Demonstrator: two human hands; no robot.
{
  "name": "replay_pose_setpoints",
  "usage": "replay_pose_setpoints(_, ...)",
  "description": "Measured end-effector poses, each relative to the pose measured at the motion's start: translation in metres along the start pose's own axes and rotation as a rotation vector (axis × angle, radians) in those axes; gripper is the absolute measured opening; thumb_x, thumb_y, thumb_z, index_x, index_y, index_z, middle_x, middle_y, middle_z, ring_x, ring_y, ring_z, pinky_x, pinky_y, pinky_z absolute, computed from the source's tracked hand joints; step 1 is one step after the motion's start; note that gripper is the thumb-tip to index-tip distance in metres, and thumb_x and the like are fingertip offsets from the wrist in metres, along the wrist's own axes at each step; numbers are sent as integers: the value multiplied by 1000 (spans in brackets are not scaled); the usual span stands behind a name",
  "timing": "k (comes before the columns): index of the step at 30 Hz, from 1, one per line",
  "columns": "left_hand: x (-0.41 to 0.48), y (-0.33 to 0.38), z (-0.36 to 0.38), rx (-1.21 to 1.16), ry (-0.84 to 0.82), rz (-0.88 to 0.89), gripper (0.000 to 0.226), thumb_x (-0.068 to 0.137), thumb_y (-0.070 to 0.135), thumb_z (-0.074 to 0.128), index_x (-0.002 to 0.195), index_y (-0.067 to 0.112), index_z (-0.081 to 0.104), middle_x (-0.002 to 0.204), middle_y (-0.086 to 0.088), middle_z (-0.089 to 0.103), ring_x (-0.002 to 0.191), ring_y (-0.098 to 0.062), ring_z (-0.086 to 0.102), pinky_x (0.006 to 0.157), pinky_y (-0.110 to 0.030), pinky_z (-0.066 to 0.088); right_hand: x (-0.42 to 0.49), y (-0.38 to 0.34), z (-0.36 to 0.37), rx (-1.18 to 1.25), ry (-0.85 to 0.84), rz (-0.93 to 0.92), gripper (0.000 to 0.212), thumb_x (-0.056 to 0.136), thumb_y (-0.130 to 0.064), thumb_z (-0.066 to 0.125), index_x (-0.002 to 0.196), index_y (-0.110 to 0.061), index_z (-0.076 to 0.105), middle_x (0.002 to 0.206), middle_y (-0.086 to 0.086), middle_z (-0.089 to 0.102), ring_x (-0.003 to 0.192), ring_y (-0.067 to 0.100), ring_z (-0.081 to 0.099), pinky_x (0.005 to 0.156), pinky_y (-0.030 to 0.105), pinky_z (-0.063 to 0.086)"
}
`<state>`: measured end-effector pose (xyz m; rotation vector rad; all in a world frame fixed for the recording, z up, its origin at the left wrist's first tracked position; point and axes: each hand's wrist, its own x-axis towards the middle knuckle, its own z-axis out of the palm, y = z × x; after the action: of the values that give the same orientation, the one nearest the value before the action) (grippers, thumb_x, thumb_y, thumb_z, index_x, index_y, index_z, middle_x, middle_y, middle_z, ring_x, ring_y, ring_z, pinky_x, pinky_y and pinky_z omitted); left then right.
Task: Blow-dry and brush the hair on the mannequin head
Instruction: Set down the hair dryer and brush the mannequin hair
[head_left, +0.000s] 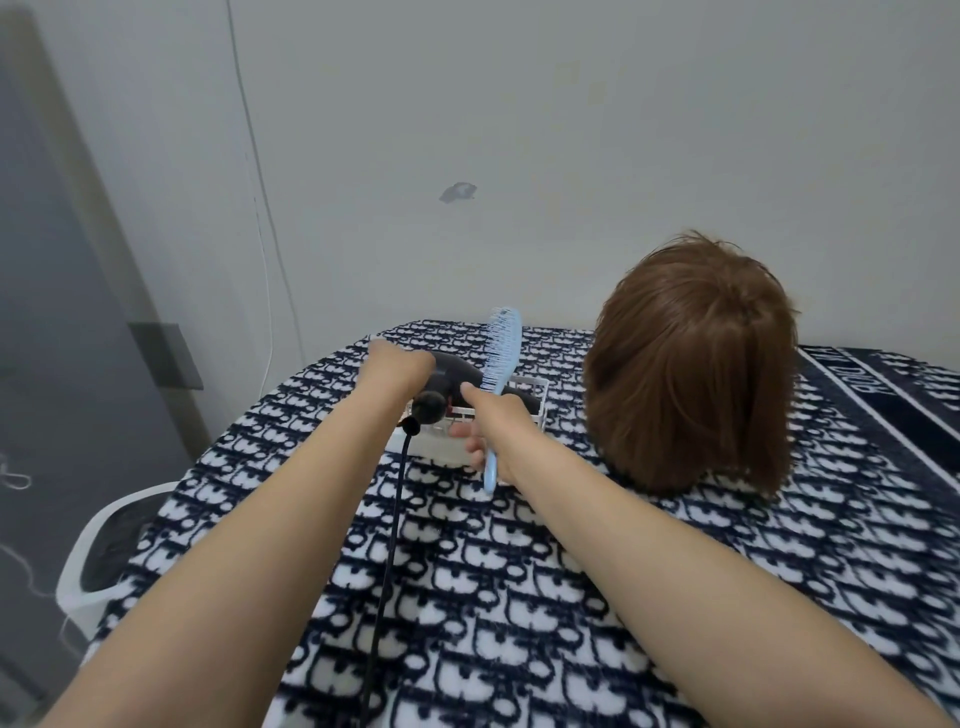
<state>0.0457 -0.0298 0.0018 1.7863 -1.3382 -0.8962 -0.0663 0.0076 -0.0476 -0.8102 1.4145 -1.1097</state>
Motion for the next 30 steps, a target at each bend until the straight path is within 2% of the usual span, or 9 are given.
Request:
replay_pose_setpoints(4, -19, 12, 5, 0, 168, 186, 54, 94, 19, 56, 144, 6, 39, 146, -22, 39, 123, -43, 54, 99, -43, 48, -6, -1, -11, -52, 29, -57, 31, 95, -42, 52, 82, -14, 48, 72, 5, 53, 46, 15, 38, 34, 21, 30)
replay_pose_setpoints(7, -41, 21, 14, -92, 169, 301, 54, 93, 19, 54, 144, 10, 41, 144, -19, 38, 118, -42, 59, 100, -51, 52, -16, -1, -20, -44, 6, -90, 33, 94, -44, 53, 87, -12, 48, 68, 4, 47, 42, 13, 35, 35, 21, 29)
replay_pose_setpoints(9, -55, 26, 22, -148, 155, 337, 51, 93, 18, 54, 143, 12, 43, 144, -17, 41, 110, -34, 59, 99, -48, 52, -24, -3, -26, -21, -16, -102, 37, 92, -45, 55, 98, -9, 50, 67, 4, 46, 38, 11, 31, 35, 20, 26)
replay_pose_setpoints(13, -75, 29, 42, -290, 35, 275, 52, 97, 20, 59, 146, 8, 46, 144, -18, 51, 114, -31, 60, 101, -40, 49, -43, -3, -42, 11, -21, -159, 37, 88, -48, 57, 91, -12, 47, 69, 6, 46, 35, 9, 30, 37, 20, 25)
replay_pose_setpoints(15, -81, 27, 52, -358, -43, 209, 55, 99, 25, 61, 146, 2, 47, 143, -24, 55, 116, -34, 62, 89, -34, 48, -51, -1, -52, -39, -34, -210, 36, 88, -48, 56, 87, -13, 45, 71, 6, 45, 39, 10, 29, 38, 20, 24)
replay_pose_setpoints(18, -92, 25, 63, -454, -158, 141, 58, 102, 33, 58, 145, -4, 48, 142, -34, 53, 92, -28, 64, 72, -32, 48, -60, 2, -68, -120, -44, -257, 39, 89, -54, 51, 91, -15, 50, 76, 6, 45, 41, 10, 29, 37, 18, 24)
replay_pose_setpoints(21, -103, 25, 72, -524, -199, 116, 53, 103, 34, 57, 144, 2, 50, 133, -25, 62, 110, -30, 66, 94, -46, 57, -68, 7, -84, -181, -49, -307, 47, 85, -64, 51, 84, -18, 57, 69, 3, 50, 39, 9, 33, 38, 20, 29)
replay_pose_setpoints(26, -118, 33, 79, -538, -254, 132, 31, 102, 33, 56, 126, 15, 61, 123, -7, 67, 104, -23, 67, 82, -36, 52, -81, -1, -123, -489, 154, -555, 66, 93, -66, 28, 69, -16, 64, 59, -5, 61, 50, 8, 51, 61, 33, 43)
replay_pose_setpoints(30, -125, 47, 80, -526, -169, 236, 57, 94, 13, 57, 149, 15, 43, 134, -9, 59, 120, -26, 61, 104, -47, 49, -91, -14, -164, -697, 431, -775, 36, 98, -46, 39, 76, -26, 58, 66, -10, 63, 63, 4, 57, 62, 33, 43)
